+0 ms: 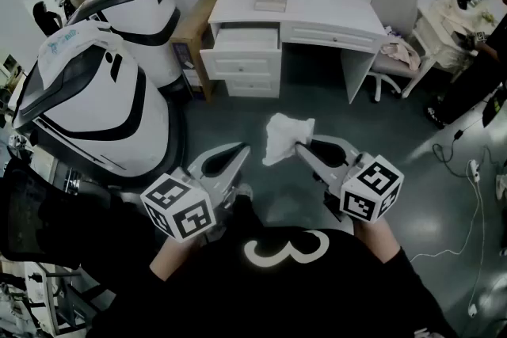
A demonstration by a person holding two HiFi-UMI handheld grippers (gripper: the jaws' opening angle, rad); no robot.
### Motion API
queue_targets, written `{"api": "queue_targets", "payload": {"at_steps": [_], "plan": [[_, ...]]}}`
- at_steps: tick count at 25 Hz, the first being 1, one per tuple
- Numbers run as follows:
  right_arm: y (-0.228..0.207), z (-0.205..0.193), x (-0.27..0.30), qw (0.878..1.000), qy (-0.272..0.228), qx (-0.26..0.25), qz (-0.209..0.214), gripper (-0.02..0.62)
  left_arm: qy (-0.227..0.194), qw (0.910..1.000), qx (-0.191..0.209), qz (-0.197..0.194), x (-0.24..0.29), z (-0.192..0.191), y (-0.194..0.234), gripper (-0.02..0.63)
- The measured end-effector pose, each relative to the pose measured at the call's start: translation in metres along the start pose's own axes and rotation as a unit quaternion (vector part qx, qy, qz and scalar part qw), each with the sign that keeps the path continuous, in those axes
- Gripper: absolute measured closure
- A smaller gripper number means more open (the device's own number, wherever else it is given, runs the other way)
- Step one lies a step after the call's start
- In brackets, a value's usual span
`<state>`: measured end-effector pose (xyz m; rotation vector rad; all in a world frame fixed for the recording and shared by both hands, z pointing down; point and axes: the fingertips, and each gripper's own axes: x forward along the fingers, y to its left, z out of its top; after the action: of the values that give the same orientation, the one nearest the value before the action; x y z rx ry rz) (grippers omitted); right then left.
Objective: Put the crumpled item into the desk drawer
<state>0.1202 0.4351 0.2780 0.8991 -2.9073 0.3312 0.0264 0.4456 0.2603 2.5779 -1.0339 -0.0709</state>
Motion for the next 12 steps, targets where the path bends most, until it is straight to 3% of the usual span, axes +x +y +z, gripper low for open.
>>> {"api": "queue_targets", "payload": {"at_steps": [12], "plan": [[-0.0015, 0.0036, 0.0022, 1.000, -0.010, 0.015, -0.007, 0.555, 0.012, 0.9998, 0.013, 0.010, -0.0031, 0.0018, -0.0024, 0.595]]}}
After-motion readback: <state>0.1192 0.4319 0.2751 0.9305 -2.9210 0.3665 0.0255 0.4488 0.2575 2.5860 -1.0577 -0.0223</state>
